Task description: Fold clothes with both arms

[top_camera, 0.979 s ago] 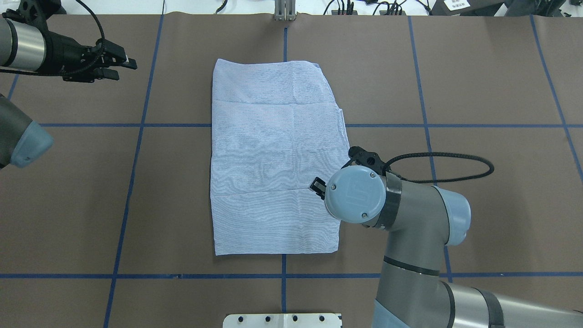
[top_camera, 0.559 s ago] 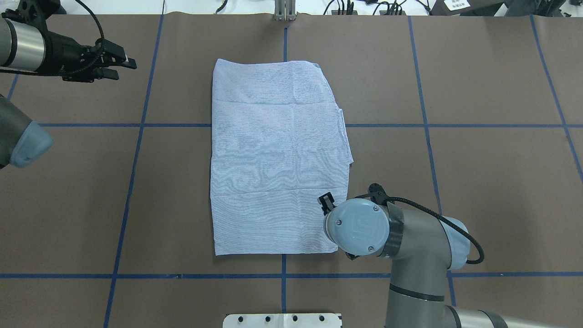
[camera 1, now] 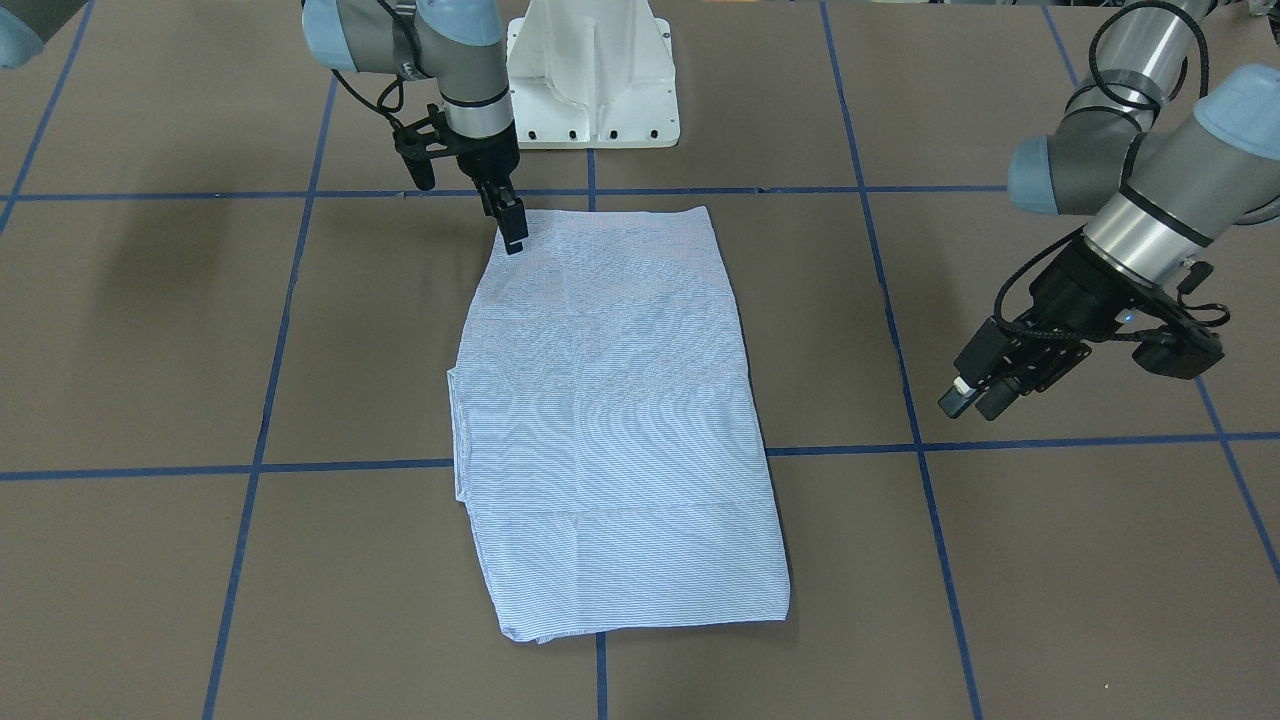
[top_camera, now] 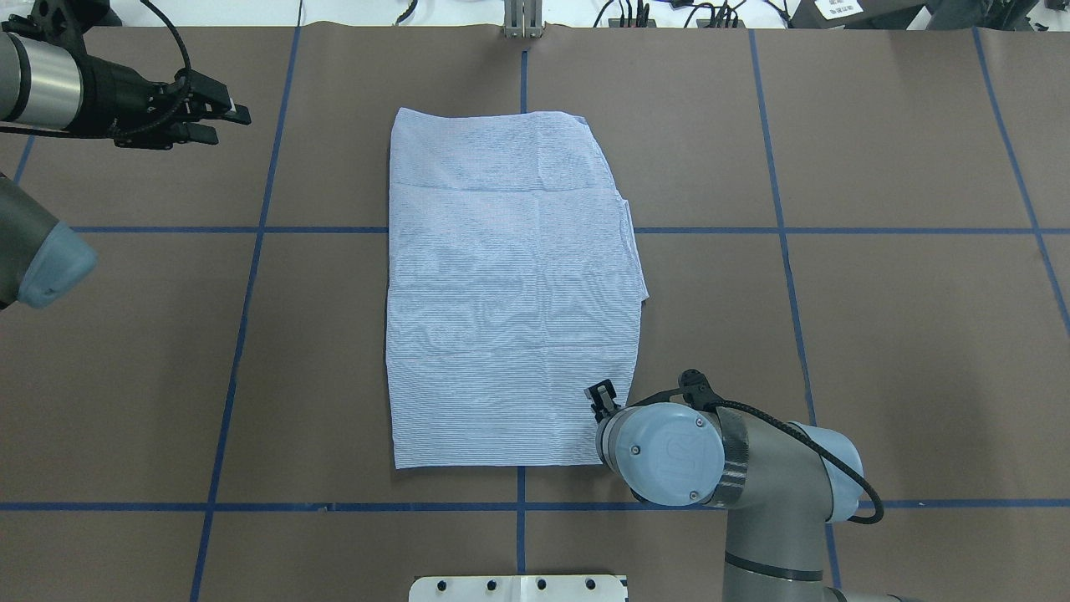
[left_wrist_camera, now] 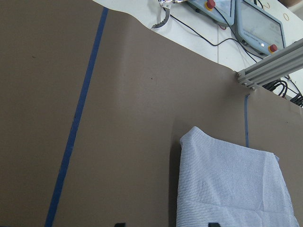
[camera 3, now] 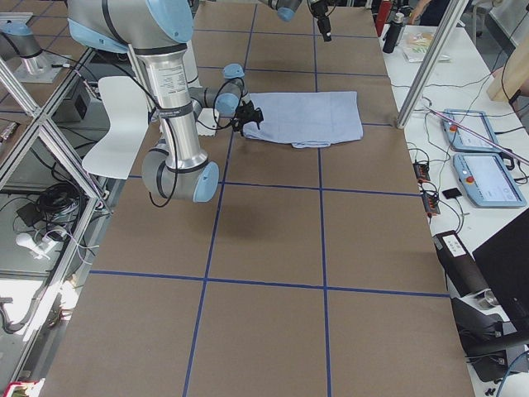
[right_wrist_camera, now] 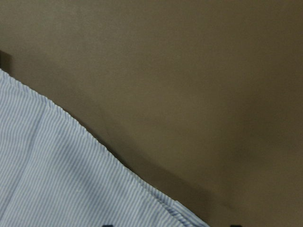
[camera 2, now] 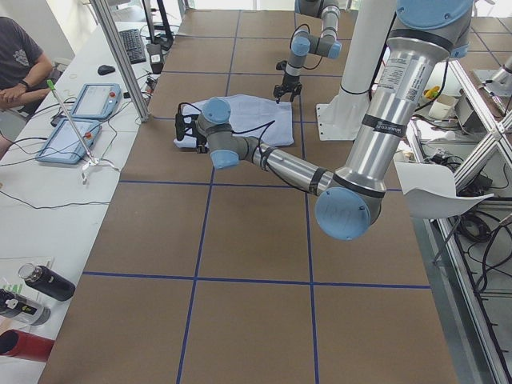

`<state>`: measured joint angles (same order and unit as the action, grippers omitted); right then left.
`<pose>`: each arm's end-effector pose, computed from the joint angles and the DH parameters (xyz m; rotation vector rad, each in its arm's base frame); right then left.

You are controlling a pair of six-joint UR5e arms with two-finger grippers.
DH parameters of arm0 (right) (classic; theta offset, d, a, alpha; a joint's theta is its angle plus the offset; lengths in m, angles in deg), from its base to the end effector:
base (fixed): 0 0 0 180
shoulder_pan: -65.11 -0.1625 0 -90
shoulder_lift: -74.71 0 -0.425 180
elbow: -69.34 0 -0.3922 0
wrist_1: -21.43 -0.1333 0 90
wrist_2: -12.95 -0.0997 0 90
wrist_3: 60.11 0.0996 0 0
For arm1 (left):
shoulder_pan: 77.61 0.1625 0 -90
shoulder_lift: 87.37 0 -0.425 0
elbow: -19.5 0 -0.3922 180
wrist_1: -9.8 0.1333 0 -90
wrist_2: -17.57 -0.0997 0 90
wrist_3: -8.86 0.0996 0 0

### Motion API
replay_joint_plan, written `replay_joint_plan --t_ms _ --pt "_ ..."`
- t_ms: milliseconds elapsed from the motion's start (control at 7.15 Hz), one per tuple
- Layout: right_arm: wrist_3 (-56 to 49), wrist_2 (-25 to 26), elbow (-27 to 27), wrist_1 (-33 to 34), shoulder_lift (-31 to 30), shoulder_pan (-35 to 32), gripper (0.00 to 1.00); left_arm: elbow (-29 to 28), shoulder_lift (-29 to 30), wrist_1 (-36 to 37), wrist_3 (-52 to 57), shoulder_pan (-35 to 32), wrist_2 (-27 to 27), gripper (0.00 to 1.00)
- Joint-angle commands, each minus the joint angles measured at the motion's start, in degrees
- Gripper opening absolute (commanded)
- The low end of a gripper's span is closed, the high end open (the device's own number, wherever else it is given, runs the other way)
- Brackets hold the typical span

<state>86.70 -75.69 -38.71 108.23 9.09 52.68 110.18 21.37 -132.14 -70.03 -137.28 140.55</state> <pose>-0.5624 -0.2629 0.2833 -0.2972 -0.7918 1.1501 0.2435 -0.5729 0.3668 0.2939 1.2747 -0.3662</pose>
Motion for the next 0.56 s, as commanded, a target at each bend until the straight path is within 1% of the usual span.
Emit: replay_joint_plan --t_ms 0,140,280,419 --pt "-0.1 0.3 0.8 -0.1 0.1 0.6 0.85 0.1 0.0 0.0 0.1 -0.1 0.0 0.66" --pt "-0.6 0.6 1.1 -0.1 0.2 0.4 0.8 0.5 0.0 0.0 0.0 -0.3 0.1 0.66" --pt "-0.6 0.7 1.1 -0.1 0.5 0.1 0.7 0.8 -0.1 0.1 0.0 -0.3 0.0 0.66" --pt "-0.6 0.7 1.1 -0.1 0.4 0.1 0.54 0.8 -0.1 0.1 0.0 -0.3 0.1 0.66"
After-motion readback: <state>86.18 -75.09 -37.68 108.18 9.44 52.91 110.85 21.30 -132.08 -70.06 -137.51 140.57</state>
